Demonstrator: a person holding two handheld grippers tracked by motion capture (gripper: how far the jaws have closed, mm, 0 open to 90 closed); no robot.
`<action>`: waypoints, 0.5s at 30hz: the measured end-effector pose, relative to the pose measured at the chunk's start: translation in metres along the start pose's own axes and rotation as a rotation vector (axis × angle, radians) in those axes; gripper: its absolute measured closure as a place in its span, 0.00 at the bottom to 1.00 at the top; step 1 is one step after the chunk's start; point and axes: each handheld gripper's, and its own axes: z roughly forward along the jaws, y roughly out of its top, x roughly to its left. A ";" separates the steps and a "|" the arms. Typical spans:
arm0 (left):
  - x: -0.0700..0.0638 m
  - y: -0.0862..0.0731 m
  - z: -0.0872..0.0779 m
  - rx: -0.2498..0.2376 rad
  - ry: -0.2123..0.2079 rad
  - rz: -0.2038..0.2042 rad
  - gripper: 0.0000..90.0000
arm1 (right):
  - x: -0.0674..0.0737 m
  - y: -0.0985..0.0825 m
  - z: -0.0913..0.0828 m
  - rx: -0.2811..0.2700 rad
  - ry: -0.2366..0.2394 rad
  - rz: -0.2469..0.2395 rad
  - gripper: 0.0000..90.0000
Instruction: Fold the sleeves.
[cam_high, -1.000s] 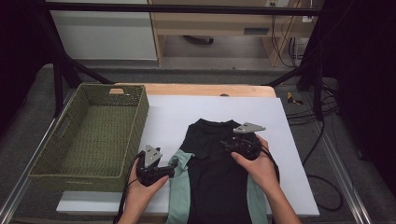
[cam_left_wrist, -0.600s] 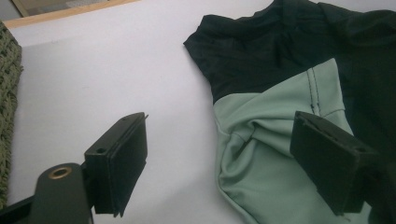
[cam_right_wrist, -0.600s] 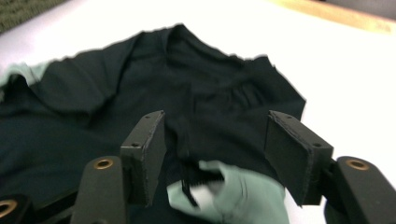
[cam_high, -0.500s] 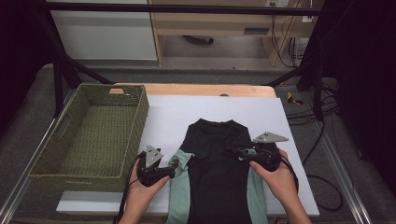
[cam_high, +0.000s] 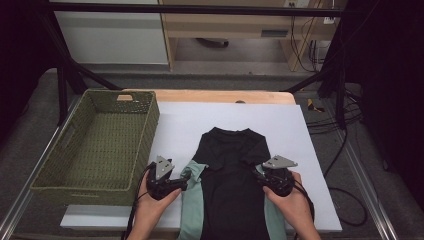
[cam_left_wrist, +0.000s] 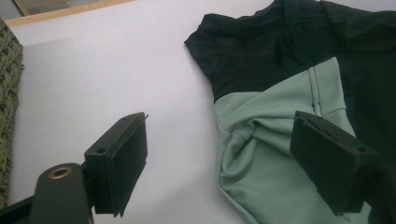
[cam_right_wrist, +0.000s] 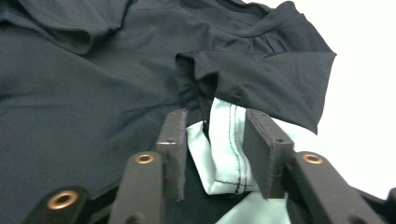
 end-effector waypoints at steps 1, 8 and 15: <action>0.000 0.000 0.000 -0.001 0.000 -0.001 0.21 | 0.001 -0.001 0.000 0.000 -0.005 -0.001 0.73; 0.000 0.001 -0.001 -0.005 0.000 -0.003 0.21 | 0.006 0.000 -0.003 -0.016 -0.025 -0.009 0.90; 0.002 0.001 -0.002 -0.012 -0.008 -0.014 0.21 | 0.014 -0.007 0.001 -0.050 -0.015 -0.041 0.78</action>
